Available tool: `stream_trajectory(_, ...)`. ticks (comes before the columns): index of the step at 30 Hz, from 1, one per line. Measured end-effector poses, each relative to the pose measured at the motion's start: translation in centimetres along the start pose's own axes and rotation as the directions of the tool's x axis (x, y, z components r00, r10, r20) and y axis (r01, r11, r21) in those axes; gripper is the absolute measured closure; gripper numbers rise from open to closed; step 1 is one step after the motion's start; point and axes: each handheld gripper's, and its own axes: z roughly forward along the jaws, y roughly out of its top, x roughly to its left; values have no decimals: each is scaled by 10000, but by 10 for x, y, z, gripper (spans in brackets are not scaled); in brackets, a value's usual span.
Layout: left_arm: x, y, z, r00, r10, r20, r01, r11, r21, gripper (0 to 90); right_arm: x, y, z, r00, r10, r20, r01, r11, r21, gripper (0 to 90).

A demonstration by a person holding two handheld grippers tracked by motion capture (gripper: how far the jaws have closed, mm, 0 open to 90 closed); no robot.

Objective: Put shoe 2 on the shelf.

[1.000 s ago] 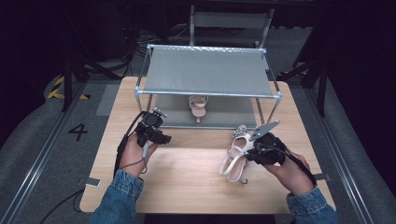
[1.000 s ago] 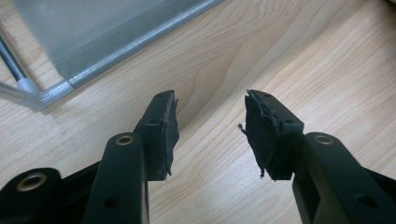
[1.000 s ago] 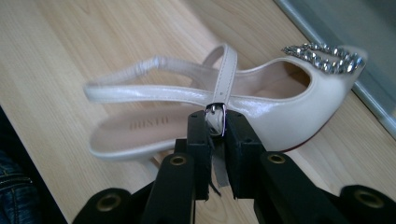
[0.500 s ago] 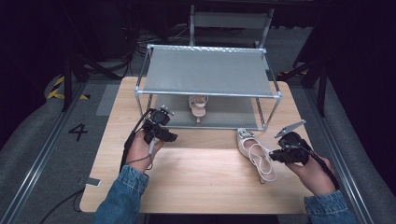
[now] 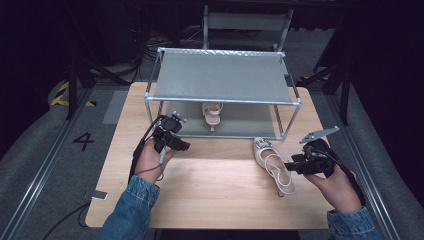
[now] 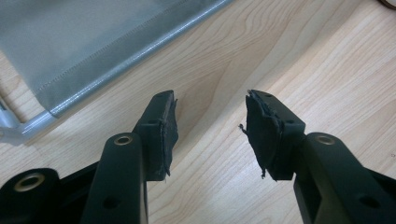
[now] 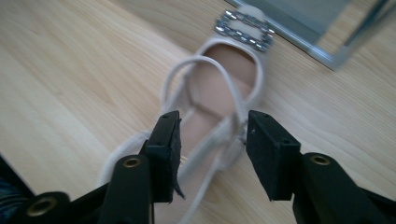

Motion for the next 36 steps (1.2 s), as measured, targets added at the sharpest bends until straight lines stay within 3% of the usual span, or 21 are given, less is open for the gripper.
stream_trajectory(4,2,-3,-2,10000,-19,-53,19,10000,56,522,16,9,12,9983,-248,-535,257,9995,162,509)
stream_trajectory(7,4,-5,-3,9999,-87,-139,89,9999,124,516,22,14,28,9980,-190,-595,223,9982,558,469)
stream_trajectory(13,8,-12,-5,9996,-161,-220,165,9997,185,511,21,22,63,9996,-46,-279,85,9903,1386,490)
stream_trajectory(16,11,-16,-8,9992,-267,-309,272,9995,131,509,21,24,70,9997,-10,-251,49,9879,1551,499)
stream_trajectory(20,14,-21,-10,9987,-419,-305,423,9991,102,509,21,27,83,9995,-310,-17,307,9821,1859,515)
stream_trajectory(23,17,-24,-13,9984,-415,-387,420,9991,99,509,21,30,91,9965,-826,117,779,9711,2256,566)
stream_trajectory(26,19,-27,-15,9976,-598,-359,599,9982,13,508,23,33,95,9943,-1067,61,1020,9646,2431,707)
stream_trajectory(27,20,-27,-15,9977,-580,-350,580,9983,-2,509,24,34,95,9929,-1163,260,1062,9624,2498,749)
stream_trajectory(31,20,-28,-15,9980,-517,-351,516,9987,-40,511,24,35,96,9929,-1074,508,911,9624,2558,829)
stream_trajectory(36,25,-28,-20,9982,-552,-236,547,9983,-221,513,23,42,94,9924,-977,742,766,9658,2476,849)
